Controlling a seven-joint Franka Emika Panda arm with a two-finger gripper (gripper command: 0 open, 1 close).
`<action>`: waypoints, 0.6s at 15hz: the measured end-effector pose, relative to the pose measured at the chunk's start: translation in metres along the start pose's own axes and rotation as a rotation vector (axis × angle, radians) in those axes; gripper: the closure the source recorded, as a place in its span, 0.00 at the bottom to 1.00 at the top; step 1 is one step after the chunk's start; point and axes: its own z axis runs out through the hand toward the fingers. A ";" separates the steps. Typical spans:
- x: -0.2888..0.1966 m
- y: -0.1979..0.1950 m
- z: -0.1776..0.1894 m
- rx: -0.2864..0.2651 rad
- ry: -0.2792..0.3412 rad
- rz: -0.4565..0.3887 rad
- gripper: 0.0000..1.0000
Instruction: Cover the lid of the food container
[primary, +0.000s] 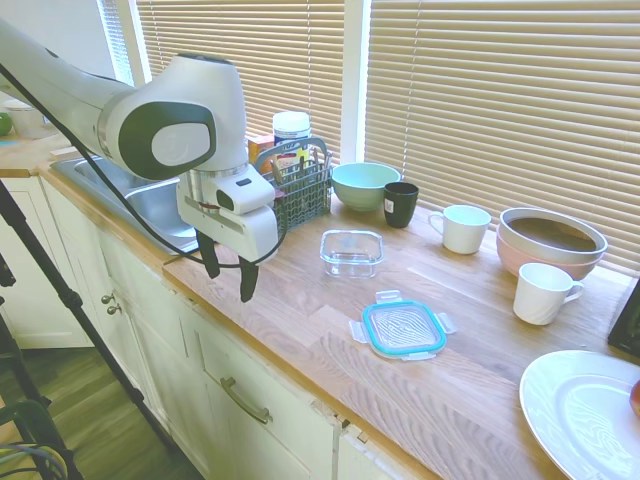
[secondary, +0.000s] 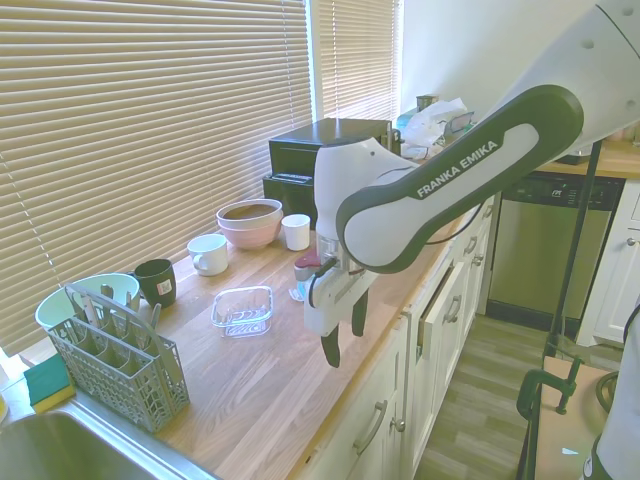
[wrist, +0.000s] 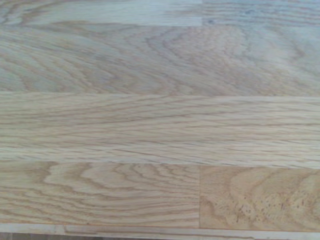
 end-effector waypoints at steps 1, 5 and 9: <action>0.000 0.000 0.000 -0.002 0.001 -0.001 0.00; 0.012 0.010 -0.002 0.004 0.002 0.025 0.00; 0.049 0.042 -0.009 0.049 -0.014 0.081 0.00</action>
